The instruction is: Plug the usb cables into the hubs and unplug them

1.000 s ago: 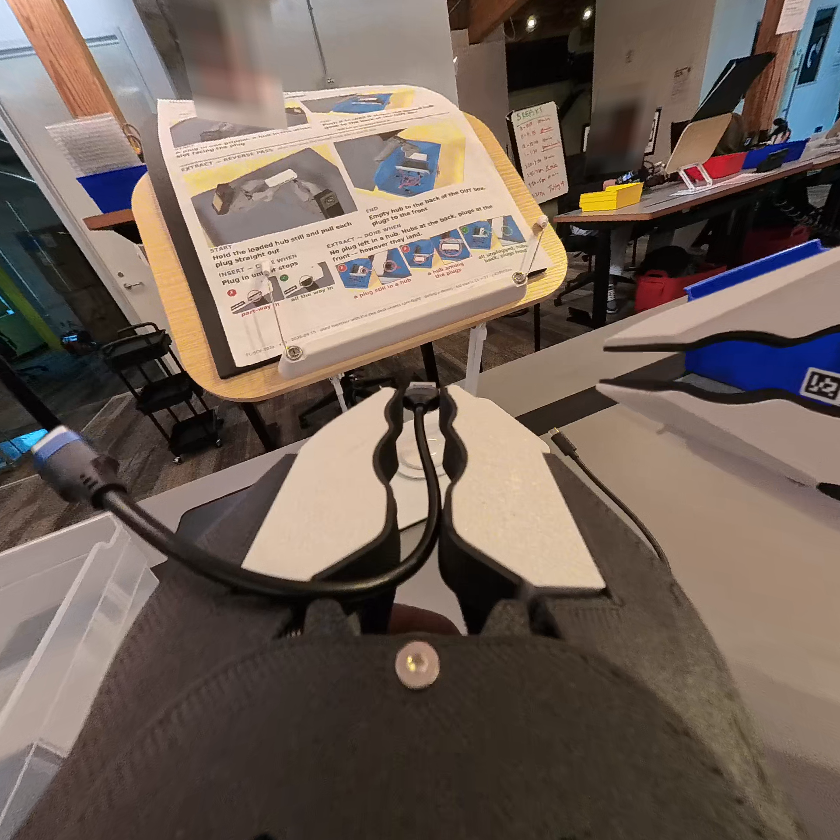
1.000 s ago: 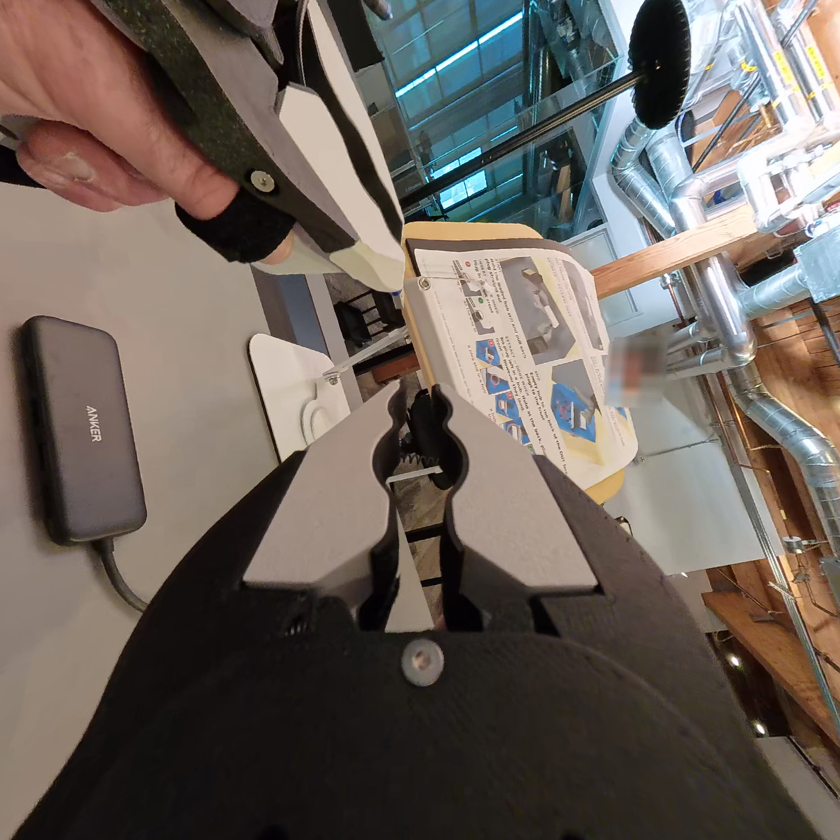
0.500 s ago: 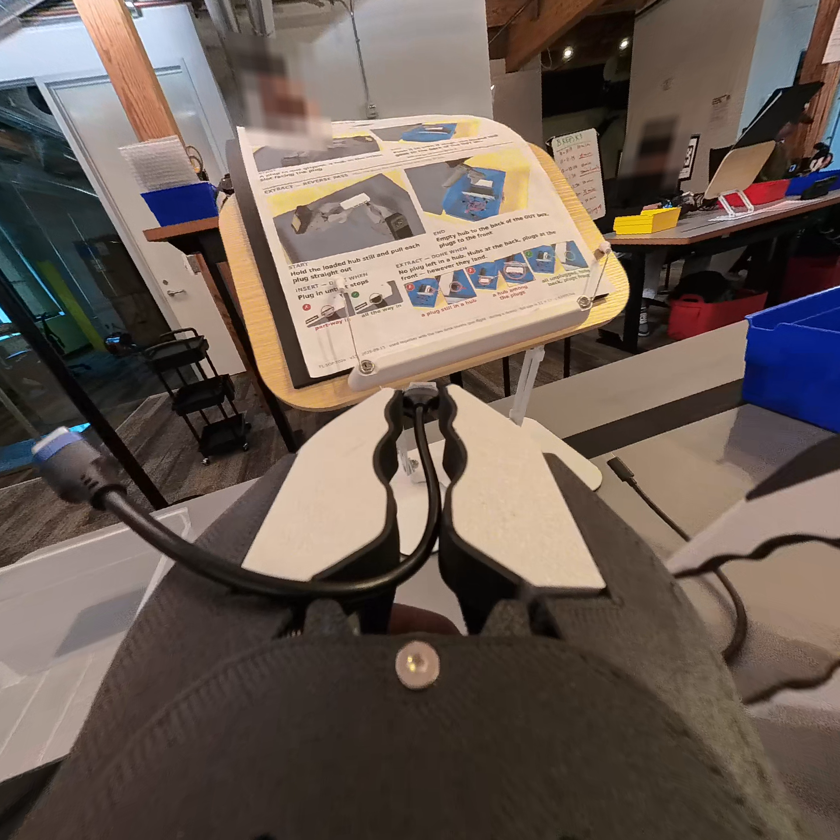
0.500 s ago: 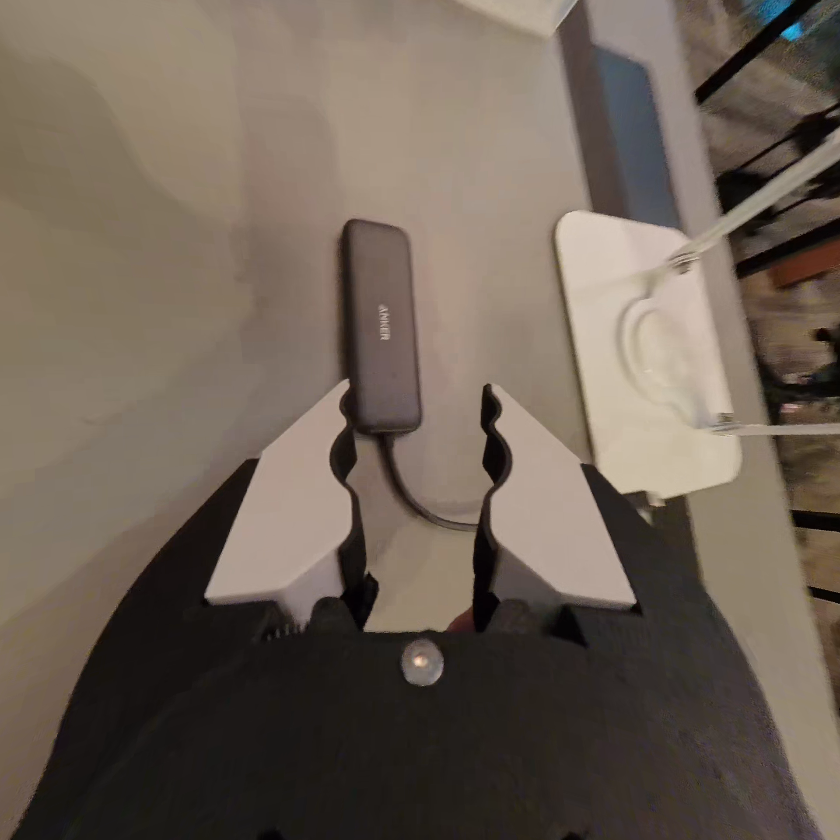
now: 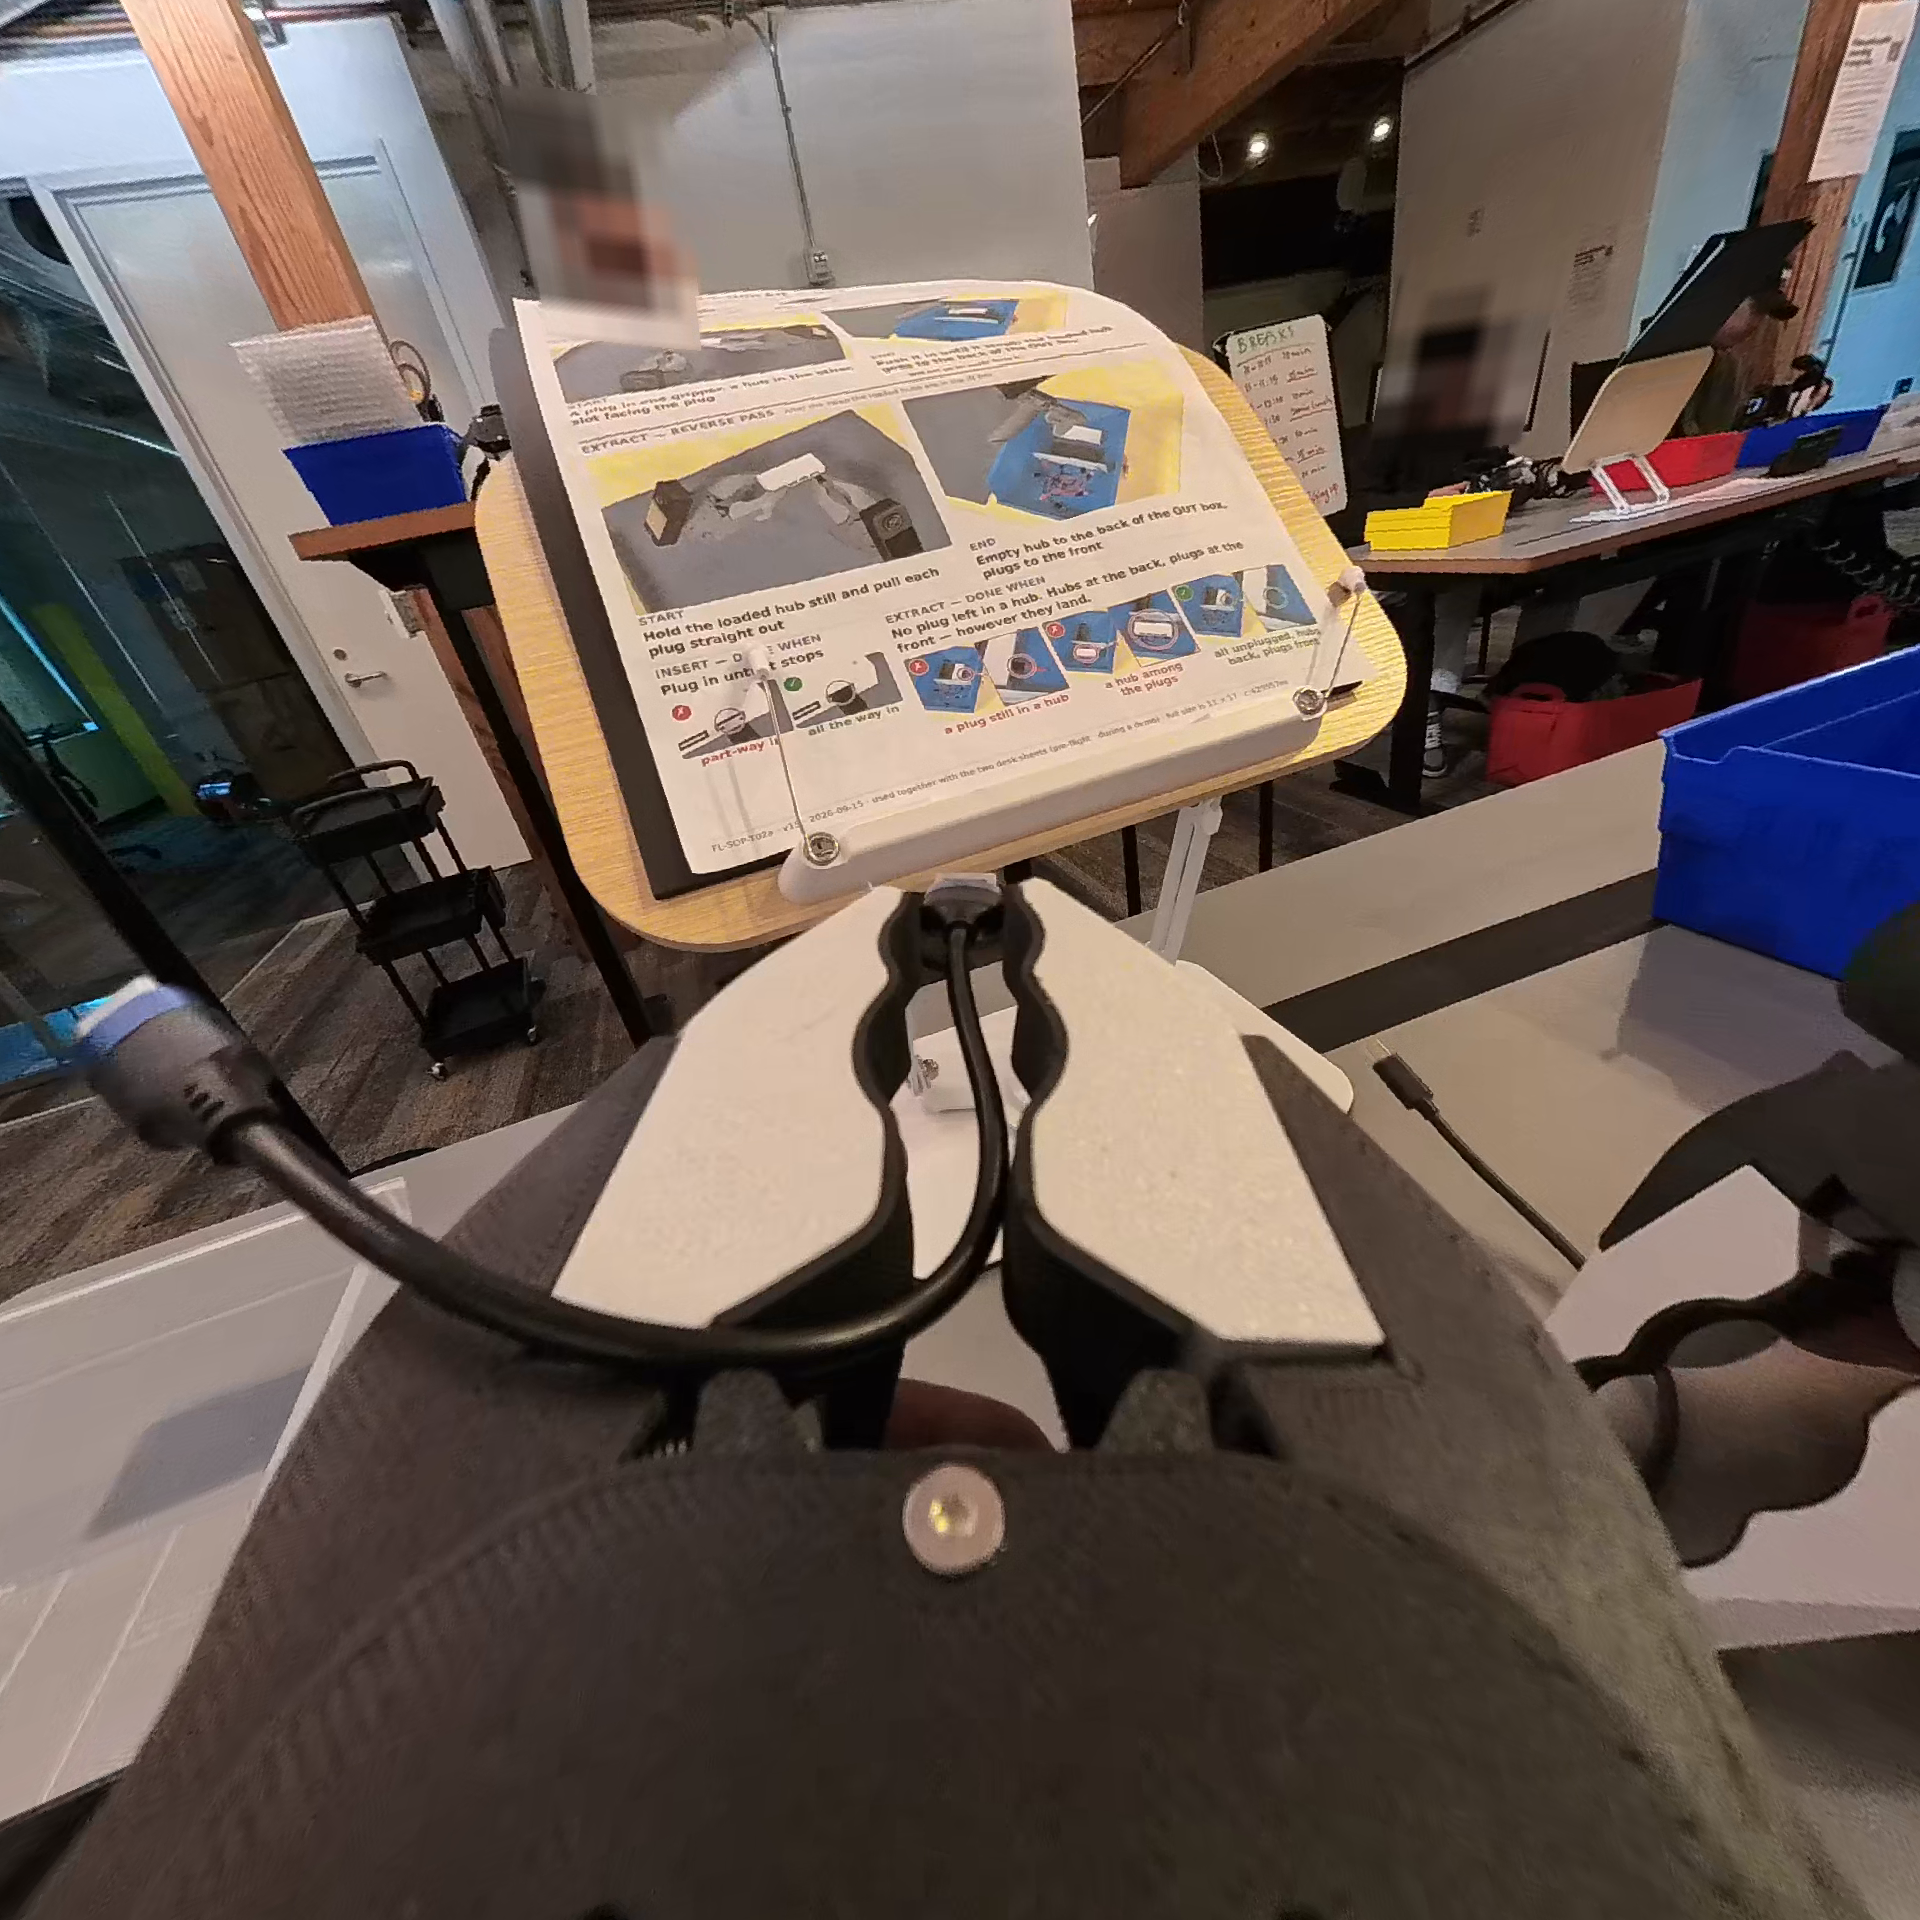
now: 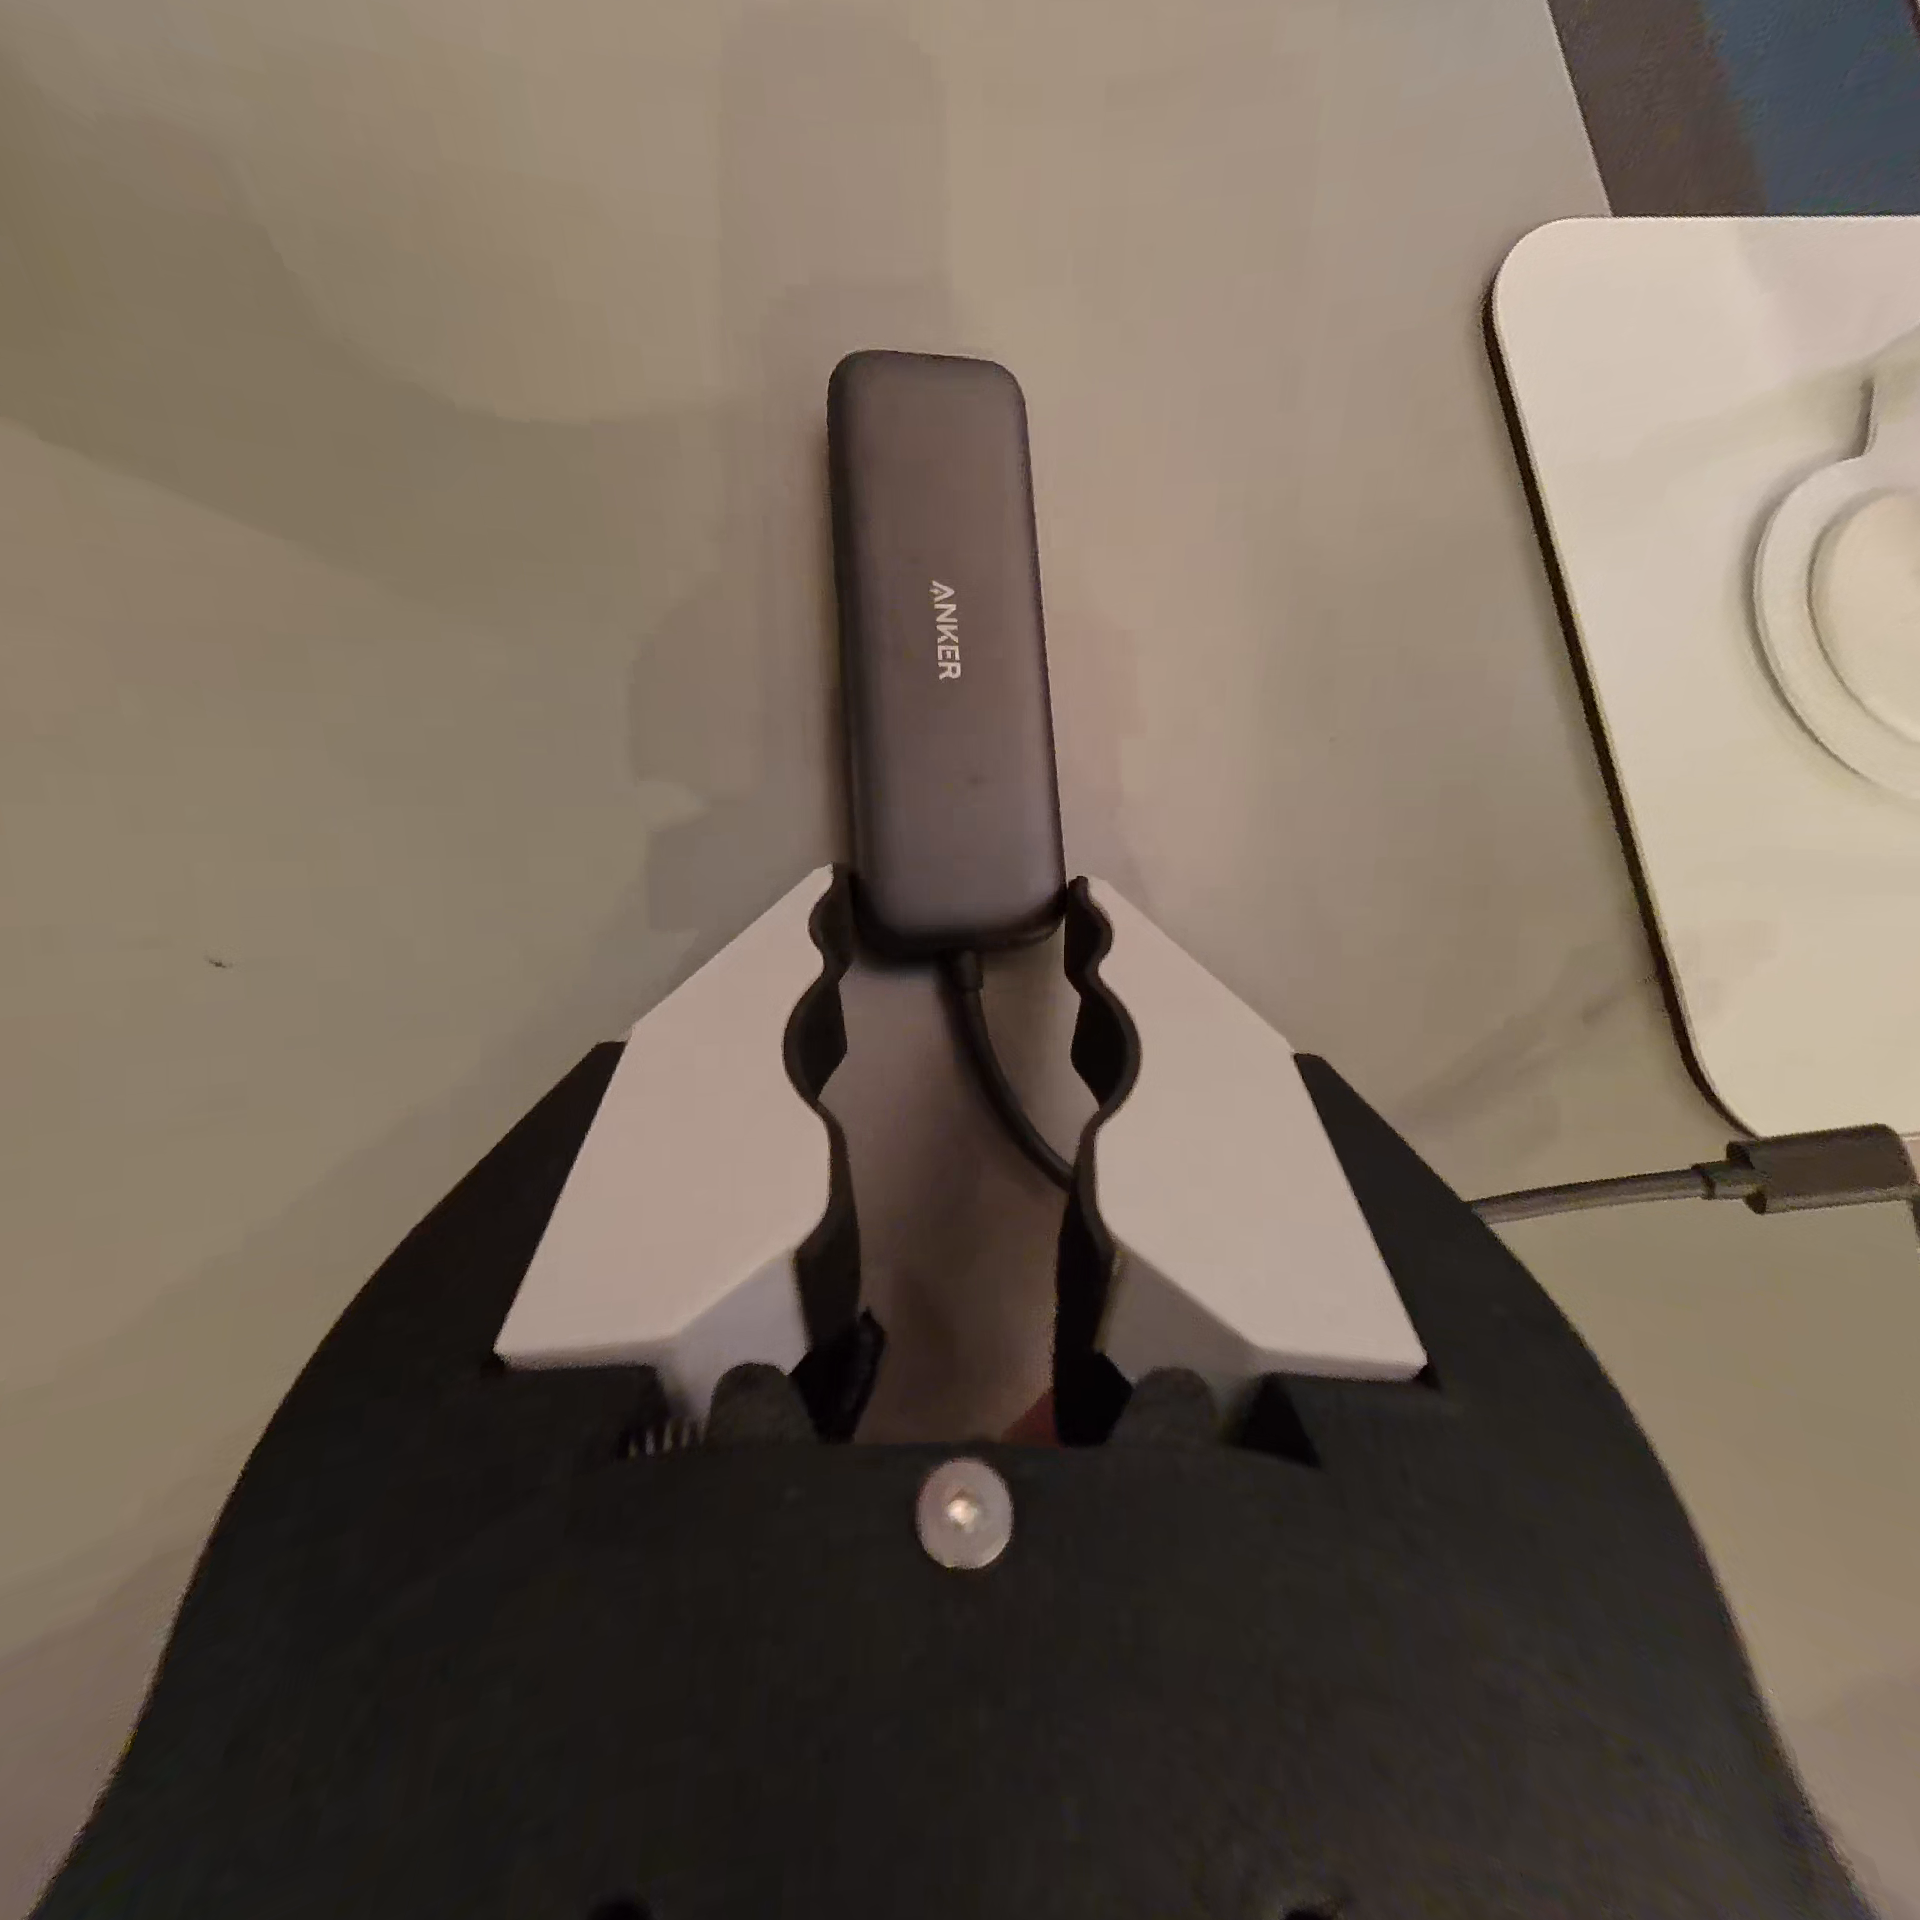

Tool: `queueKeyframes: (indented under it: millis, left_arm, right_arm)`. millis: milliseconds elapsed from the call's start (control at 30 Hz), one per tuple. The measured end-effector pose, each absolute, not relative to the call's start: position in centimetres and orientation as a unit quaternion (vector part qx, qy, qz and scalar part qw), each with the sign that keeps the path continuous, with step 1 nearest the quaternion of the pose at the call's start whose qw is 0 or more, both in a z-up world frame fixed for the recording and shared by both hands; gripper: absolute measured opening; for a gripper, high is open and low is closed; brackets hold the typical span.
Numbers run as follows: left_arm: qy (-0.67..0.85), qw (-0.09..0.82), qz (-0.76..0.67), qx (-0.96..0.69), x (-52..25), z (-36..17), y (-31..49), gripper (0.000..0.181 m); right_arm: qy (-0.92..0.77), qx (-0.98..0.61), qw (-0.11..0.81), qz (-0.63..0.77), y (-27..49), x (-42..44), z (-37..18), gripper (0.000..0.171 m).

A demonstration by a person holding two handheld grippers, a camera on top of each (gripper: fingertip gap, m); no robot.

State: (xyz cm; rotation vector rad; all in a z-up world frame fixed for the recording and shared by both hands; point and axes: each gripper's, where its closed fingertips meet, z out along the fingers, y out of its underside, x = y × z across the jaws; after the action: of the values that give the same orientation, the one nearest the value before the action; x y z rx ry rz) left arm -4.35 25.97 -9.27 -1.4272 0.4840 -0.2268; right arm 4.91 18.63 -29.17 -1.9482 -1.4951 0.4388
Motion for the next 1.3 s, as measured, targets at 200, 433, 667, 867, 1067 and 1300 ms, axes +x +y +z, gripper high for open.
queueKeyframes:
  millis: [200,433,667,867,1067,1300]
  left_arm:
    - [0.225,0.719,-0.104,-0.649,-4.1,-9.7,26.0,0.015]
    - [0.233,0.714,-0.108,-0.652,-3.5,-10.4,25.9,0.015]
    - [0.240,0.711,-0.112,-0.652,-3.1,-10.6,25.7,0.015]
    - [0.246,0.709,-0.114,-0.650,-2.7,-10.8,25.5,0.015]
    - [0.248,0.709,-0.117,-0.650,-2.7,-10.8,25.6,0.015]
    - [0.251,0.706,-0.117,-0.651,-2.4,-11.0,25.5,0.015]
  right_arm:
    - [-0.532,-0.755,0.329,0.198,19.3,5.3,-28.3,0.038]
    - [-0.556,-0.748,0.332,0.149,19.7,6.0,-29.2,0.038]
    - [-0.519,-0.762,0.325,0.211,19.7,5.6,-29.5,0.047]
    - [-0.524,-0.760,0.326,0.206,20.0,5.6,-29.5,0.040]
    - [-0.481,-0.764,0.347,0.254,20.5,5.1,-27.8,0.039]
    - [-0.392,-0.770,0.404,0.301,22.2,6.7,-22.9,0.040]
